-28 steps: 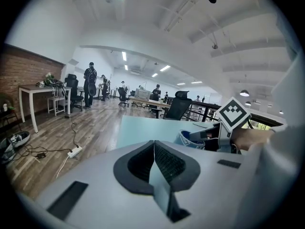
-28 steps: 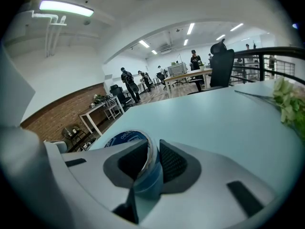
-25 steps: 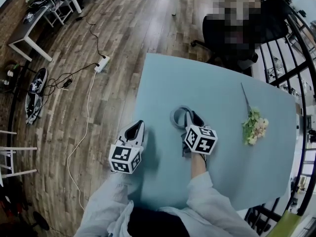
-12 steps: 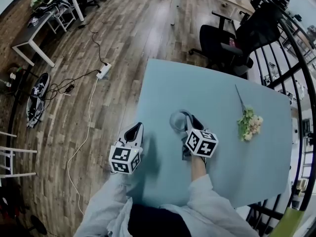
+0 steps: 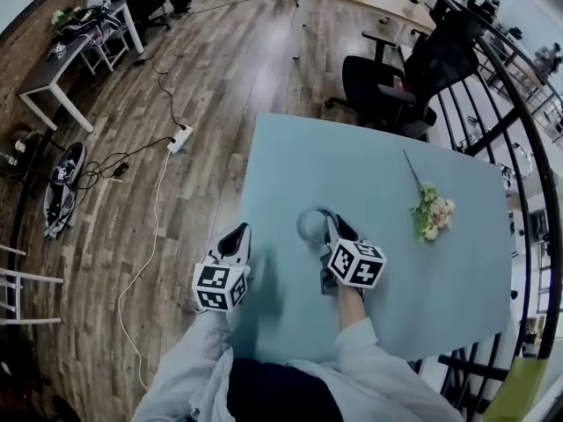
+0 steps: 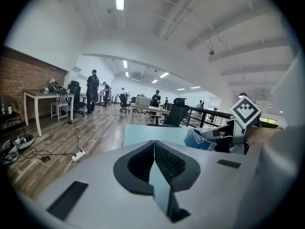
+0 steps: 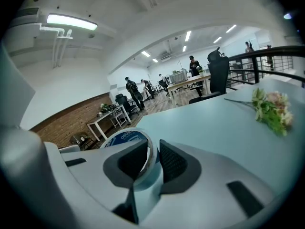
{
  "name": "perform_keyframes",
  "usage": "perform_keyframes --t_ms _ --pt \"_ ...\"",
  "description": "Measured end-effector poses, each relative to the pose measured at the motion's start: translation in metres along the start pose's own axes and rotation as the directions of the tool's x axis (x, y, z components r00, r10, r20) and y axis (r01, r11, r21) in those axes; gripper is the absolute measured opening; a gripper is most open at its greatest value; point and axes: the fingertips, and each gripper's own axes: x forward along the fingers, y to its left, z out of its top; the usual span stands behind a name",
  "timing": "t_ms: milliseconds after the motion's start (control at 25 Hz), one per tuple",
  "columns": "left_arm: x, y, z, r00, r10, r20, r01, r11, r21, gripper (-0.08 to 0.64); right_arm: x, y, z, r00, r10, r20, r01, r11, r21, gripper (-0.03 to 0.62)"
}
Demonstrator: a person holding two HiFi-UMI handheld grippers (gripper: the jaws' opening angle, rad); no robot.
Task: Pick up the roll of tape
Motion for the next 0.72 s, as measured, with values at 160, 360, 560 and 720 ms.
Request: perform_keyframes --t_ms 160,360,560,720 --pt "-0.014 -0.004 0.001 1.0 -0.007 0.009 0.007 1.0 0.008 0.017 -0.016 0.006 -0.004 1.0 0.0 0.011 0.0 1.0 -0.003 0.089" --pt "-0.031 -0.009 -0.002 1.0 -0.013 0.003 0.013 1.0 0.007 0.017 -0.034 0.015 -0.011 1.0 0.013 0.023 -0.013 1.0 0.002 0.089" --pt "-0.046 -0.013 -0.005 1.0 -0.021 0.0 0.021 1.0 0.008 0.017 -0.053 0.023 -0.012 0.999 0.017 0.048 -0.017 1.0 -0.004 0.089" --pt "-0.055 -0.02 -0.003 0.999 -0.035 0.001 0.035 0.999 0.011 0.017 -0.071 0.026 -0.012 0.997 0.013 0.071 -0.013 1.0 -0.005 0.089"
